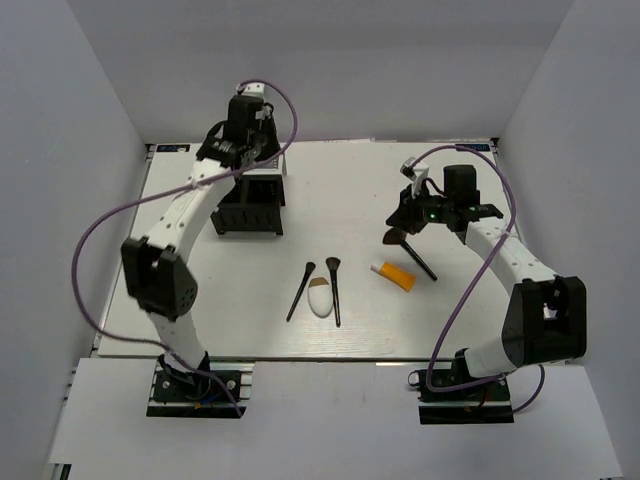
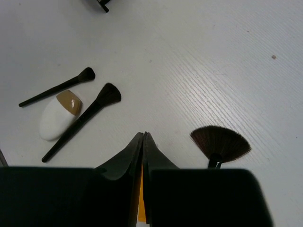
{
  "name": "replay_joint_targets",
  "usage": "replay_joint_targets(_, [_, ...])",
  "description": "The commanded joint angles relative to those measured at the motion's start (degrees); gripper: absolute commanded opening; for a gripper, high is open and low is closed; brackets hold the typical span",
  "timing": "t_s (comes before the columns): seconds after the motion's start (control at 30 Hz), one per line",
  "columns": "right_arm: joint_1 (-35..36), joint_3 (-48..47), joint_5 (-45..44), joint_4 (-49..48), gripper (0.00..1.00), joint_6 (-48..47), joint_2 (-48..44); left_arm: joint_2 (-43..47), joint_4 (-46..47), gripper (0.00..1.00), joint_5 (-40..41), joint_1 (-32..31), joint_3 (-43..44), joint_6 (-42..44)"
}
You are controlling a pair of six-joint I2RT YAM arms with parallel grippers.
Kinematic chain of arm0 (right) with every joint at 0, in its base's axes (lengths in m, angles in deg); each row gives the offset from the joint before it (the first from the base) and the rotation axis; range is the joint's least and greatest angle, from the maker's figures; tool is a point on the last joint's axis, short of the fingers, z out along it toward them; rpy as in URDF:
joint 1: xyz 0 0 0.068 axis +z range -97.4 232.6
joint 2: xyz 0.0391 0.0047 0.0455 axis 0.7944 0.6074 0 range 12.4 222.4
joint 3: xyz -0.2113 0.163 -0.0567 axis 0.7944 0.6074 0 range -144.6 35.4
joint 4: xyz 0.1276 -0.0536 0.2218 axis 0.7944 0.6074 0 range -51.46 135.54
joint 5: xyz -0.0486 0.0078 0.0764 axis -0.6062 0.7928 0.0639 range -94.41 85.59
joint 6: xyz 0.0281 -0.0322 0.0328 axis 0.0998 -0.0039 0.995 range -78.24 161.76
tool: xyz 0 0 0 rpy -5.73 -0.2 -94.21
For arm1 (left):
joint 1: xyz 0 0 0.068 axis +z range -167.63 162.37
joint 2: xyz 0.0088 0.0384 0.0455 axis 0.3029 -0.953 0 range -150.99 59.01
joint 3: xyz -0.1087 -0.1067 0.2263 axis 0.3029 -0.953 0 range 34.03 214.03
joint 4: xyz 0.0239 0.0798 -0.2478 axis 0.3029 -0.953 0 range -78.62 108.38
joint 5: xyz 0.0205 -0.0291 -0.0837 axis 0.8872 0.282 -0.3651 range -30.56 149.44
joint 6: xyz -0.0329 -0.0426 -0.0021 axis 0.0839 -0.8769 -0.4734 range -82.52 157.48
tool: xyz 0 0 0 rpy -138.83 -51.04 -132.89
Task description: Organize the makeup
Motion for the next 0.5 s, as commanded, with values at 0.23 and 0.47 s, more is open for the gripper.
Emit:
replay_joint_targets(0.23, [-0.2, 1.81, -1.53, 6.1, 0.63, -4.9, -2.36, 22.94, -13.57, 0.57, -19.38, -10.79, -31.43, -8.01])
replay_joint_targets(0.47, [0.15, 2.51, -1.89, 7.77, 0.38, -4.55, -1.66, 18.11, -17.1, 0.59, -10.44, -20.64, -39.7, -13.83])
